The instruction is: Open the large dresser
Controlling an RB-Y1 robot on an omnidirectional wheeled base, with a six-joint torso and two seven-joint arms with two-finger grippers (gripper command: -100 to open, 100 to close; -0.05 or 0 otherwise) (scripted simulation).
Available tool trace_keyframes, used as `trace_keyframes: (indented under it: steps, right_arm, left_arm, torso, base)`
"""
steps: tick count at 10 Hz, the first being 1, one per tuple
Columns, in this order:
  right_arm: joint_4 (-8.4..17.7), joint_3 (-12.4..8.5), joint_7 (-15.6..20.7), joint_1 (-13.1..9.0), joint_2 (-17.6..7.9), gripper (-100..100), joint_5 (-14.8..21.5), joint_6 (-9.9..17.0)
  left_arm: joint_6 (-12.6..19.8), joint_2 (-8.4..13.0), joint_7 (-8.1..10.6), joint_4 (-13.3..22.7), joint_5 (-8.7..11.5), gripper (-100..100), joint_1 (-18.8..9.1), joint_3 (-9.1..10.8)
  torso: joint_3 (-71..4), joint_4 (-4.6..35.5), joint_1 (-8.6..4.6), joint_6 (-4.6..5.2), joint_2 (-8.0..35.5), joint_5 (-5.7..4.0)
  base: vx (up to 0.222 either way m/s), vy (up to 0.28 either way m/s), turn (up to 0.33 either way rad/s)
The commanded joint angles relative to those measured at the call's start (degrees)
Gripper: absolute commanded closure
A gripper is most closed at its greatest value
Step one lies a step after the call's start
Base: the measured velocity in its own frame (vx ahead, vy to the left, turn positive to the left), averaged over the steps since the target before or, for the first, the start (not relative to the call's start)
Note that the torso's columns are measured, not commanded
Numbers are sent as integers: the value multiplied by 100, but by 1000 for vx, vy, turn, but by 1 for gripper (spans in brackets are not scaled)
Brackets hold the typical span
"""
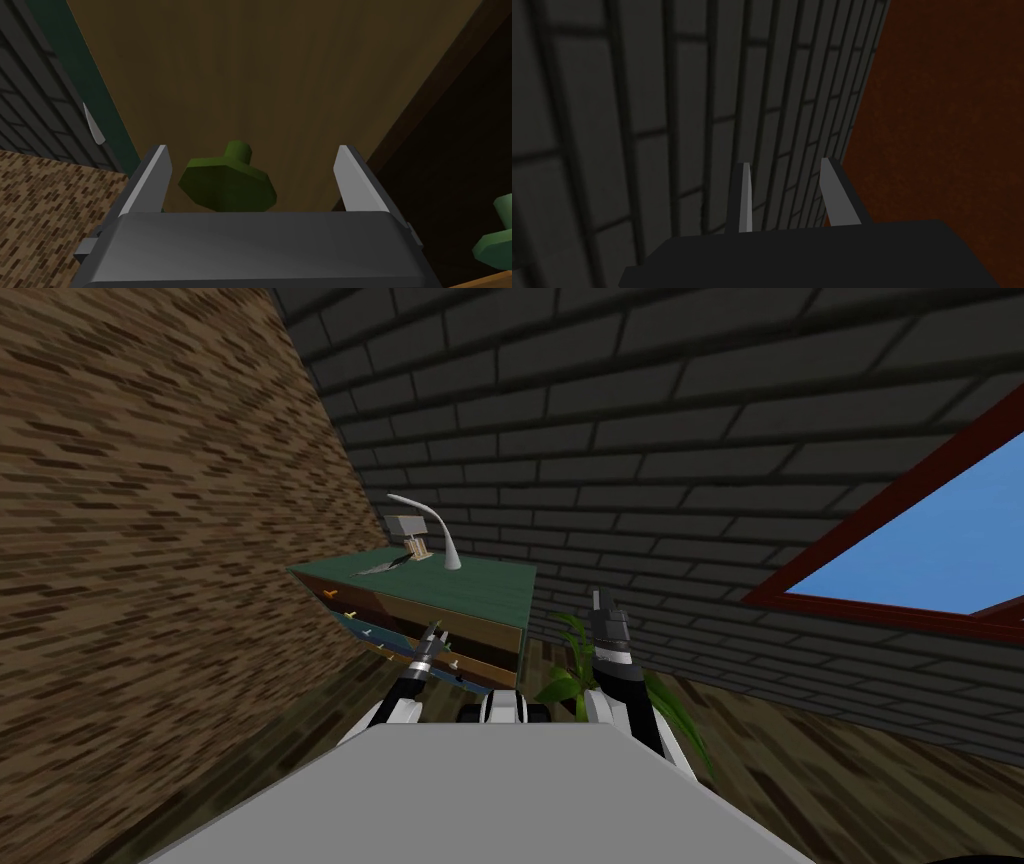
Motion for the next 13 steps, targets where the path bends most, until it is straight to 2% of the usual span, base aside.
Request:
trace_keyframes:
  steps: [1,5,6,13]
  right_arm:
    - [0,0,0,-1,0,0,0,0]
    - [1,0,0,-2,0,0,0,1]
    - [1,0,0,-3,0,0,0,1]
    - [0,0,0,-2,0,0,0,0]
  left_arm:
    - [-100,-35,-15,32,-19,100,3,-1]
    - [50,163,92,-178,27,100,143,-43]
    - [-9,128,61,-204,18,100,96,-21]
    - [-42,313,152,-421,35,100,423,-135]
  torso:
    - [15,-17,11,6,17,20]
    - [-7,-22,17,1,-17,17]
    - [-6,-24,19,-3,-16,19]
    - [-24,-24,4,0,-42,9]
  base:
    - [-34,22,13]
    - [-146,32,25]
    - [-96,21,5]
    - [-158,44,30]
